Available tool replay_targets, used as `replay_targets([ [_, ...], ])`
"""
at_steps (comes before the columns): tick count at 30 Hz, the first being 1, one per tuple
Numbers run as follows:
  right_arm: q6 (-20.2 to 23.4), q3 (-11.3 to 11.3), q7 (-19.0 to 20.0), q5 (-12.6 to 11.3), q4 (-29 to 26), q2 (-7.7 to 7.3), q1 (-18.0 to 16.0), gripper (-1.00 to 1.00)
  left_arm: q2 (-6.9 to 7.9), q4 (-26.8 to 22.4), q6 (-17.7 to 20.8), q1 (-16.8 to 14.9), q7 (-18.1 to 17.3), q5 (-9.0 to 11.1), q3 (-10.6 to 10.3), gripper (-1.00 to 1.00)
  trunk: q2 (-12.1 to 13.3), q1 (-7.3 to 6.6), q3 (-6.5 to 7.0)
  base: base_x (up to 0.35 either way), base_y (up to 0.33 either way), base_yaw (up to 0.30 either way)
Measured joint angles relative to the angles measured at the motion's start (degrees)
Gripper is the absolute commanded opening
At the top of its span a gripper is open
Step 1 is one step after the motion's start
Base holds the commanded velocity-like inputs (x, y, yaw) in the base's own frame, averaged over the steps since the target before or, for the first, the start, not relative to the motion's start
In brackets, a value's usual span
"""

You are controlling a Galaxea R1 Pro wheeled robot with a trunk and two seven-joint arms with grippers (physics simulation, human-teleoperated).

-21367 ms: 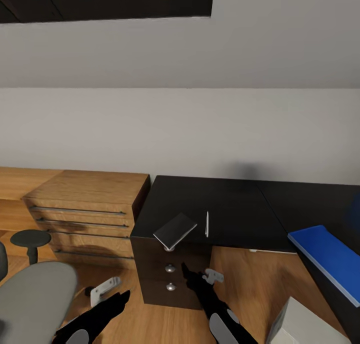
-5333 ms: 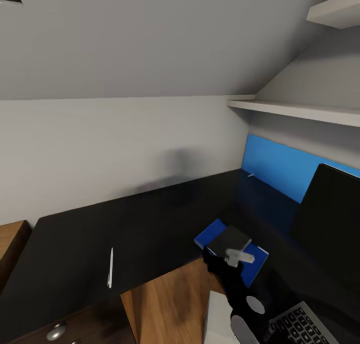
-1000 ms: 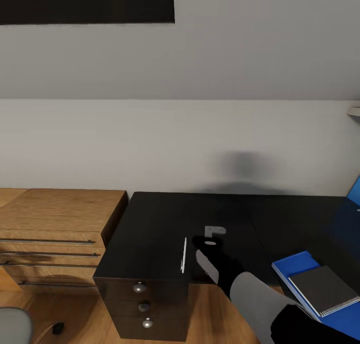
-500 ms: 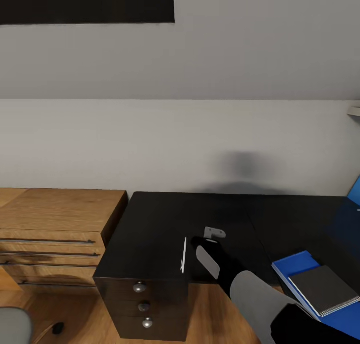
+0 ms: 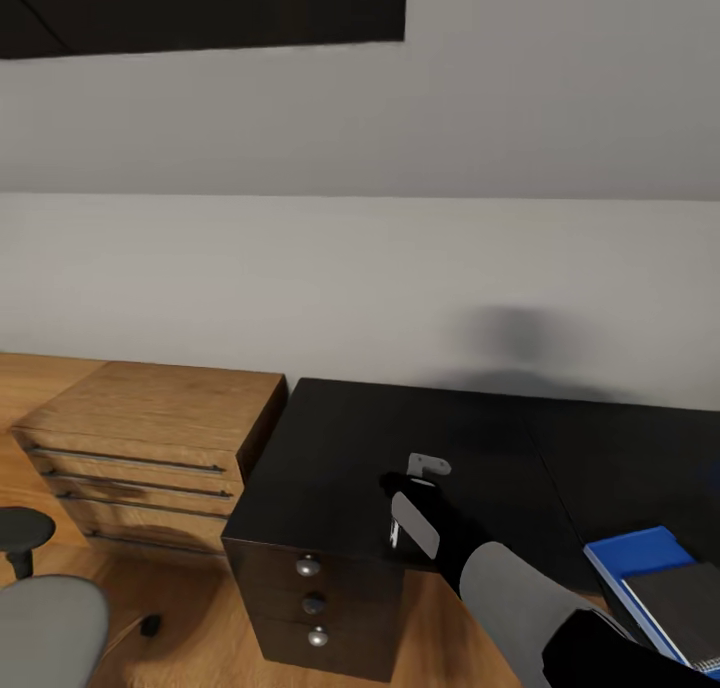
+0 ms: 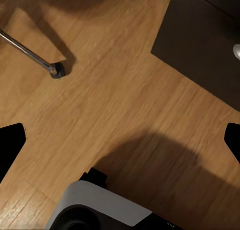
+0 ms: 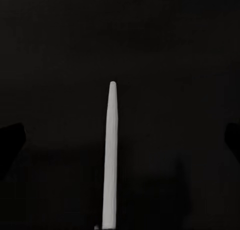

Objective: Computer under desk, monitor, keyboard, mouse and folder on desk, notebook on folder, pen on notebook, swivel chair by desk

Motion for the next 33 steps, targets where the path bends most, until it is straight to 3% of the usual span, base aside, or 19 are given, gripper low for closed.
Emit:
replay_targets([
  [13,0.0,-0.1,-0.2,2.4,0.6,0.0,0.1,1.0,0.09,0.0,0.0,0.0,0.0,0.0,0.1,1.0,0.0,0.0,-0.53,0.0,0.0,0.162],
  [18,-1.5,-0.2,0.2,5.3,5.3,0.0,0.1,1.0,0.23,-0.7,0.0,0.0,-0.1,0.1,0.1,1.0,0.0,0.0,-0.56,0.0,0.0,0.012],
  [27,-4.5,-0.3,0.4,6.4,10.1,0.0,0.1,1.0,0.3,-3.8,0.0,0.0,0.0,0.1,0.3,1.0,0.0,0.0,-0.56,0.0,0.0,0.001],
  [33,-5.2,-0.2,3.4,7.2,12.5,0.0,0.1,1.0,0.35,-5.5,0.0,0.0,0.0,0.1,0.3,1.0,0.0,0.0,-0.56,0.0,0.0,0.0],
])
